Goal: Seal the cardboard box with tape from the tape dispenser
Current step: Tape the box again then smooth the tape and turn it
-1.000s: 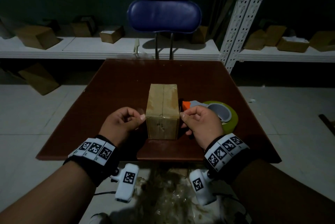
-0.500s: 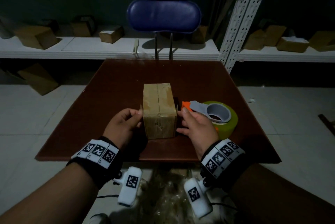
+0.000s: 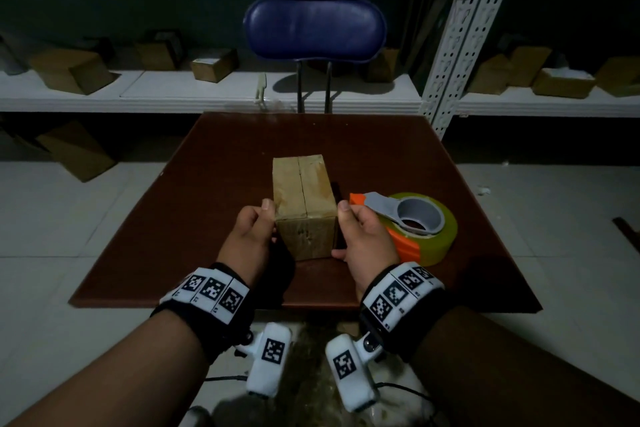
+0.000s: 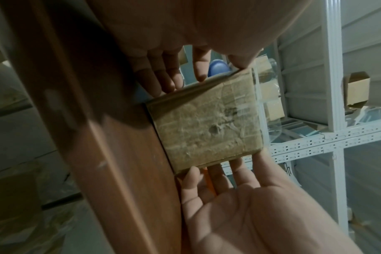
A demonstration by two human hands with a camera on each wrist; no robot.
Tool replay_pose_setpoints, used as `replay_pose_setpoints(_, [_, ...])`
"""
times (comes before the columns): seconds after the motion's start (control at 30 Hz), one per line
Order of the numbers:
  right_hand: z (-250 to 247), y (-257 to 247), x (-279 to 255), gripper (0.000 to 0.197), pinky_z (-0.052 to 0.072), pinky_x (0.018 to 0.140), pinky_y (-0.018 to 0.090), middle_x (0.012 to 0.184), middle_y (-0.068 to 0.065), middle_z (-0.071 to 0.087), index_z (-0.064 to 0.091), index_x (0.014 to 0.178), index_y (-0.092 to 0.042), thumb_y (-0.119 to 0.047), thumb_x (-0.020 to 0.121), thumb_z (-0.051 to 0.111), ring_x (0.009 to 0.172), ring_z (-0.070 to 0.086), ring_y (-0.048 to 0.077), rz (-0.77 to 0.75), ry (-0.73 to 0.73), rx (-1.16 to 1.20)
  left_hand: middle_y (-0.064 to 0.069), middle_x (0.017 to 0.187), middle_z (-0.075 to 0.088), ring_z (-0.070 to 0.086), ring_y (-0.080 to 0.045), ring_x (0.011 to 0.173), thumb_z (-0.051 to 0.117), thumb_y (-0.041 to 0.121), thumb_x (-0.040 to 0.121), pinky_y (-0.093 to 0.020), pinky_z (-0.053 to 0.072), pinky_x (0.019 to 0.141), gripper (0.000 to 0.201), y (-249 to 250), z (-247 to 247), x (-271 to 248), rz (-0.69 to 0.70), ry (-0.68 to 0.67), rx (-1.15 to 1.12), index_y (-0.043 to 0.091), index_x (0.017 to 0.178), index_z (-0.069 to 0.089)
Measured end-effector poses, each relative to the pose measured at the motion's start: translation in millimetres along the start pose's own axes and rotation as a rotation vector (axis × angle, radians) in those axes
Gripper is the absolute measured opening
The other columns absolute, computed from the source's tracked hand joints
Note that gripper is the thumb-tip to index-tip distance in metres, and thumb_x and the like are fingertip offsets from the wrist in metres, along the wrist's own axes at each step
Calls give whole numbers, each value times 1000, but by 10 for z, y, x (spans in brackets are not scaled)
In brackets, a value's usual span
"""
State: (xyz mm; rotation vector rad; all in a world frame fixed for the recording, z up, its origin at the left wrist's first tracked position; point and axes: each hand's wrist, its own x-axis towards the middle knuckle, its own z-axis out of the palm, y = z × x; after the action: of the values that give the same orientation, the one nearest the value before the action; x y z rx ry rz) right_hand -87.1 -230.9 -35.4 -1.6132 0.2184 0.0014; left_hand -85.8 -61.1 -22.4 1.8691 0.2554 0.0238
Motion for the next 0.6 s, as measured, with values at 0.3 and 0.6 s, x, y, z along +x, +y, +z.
replay_pose_setpoints(0.3, [-69, 40, 94, 17, 63, 75, 31, 122, 0, 68, 68, 114, -26, -25, 104, 54, 104, 68, 13, 77, -35, -21, -9, 92, 69, 66, -33, 88, 52, 26, 97, -51, 55, 84, 12, -212, -97, 72, -99, -52, 2, 26, 89, 60])
replay_pose_setpoints(0.6, [-151, -101, -47, 15, 61, 84, 35, 103, -11, 73, 64, 101, -36, -33, 90, 75, 98, 69, 4, -239, 28, -88, 1, 72, 64, 60, -15, 63, 61, 30, 95, -31, 47, 63, 17, 12, -191, -25, 5, 82, -406, 23, 80, 62])
